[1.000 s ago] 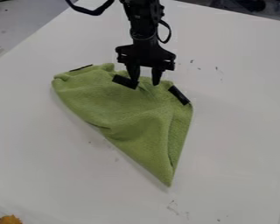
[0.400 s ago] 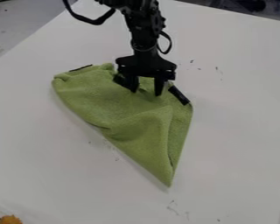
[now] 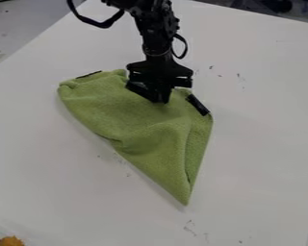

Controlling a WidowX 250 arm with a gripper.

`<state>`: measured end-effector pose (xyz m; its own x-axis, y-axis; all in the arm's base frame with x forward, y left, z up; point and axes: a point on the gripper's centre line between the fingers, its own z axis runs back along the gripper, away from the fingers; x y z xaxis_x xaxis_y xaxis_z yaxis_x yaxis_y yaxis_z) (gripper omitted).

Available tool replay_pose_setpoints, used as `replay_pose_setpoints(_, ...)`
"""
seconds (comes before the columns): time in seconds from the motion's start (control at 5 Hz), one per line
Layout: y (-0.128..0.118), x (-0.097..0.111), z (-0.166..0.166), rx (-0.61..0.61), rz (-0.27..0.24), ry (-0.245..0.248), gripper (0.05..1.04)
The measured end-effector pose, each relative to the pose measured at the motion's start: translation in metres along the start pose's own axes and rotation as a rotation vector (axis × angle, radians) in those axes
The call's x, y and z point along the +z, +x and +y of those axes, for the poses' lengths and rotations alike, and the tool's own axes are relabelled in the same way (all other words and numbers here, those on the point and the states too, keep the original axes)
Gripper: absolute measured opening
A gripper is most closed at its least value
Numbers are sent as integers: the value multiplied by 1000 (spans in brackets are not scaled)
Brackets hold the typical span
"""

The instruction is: Unfold the cloth from right to left

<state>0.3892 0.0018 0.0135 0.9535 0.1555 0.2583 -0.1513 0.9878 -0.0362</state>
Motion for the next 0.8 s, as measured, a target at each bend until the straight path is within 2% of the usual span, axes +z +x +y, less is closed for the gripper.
replay_pose_setpoints(0.2,0,1,1,-23,5,8,60)
replay_pose_setpoints(0.4,4,10,10,-59,19,50,52)
replay_pose_setpoints(0.6,11,62,30,-42,-29,180,52)
replay_pose_setpoints(0.8,-16,97,52,39,-56,276,52)
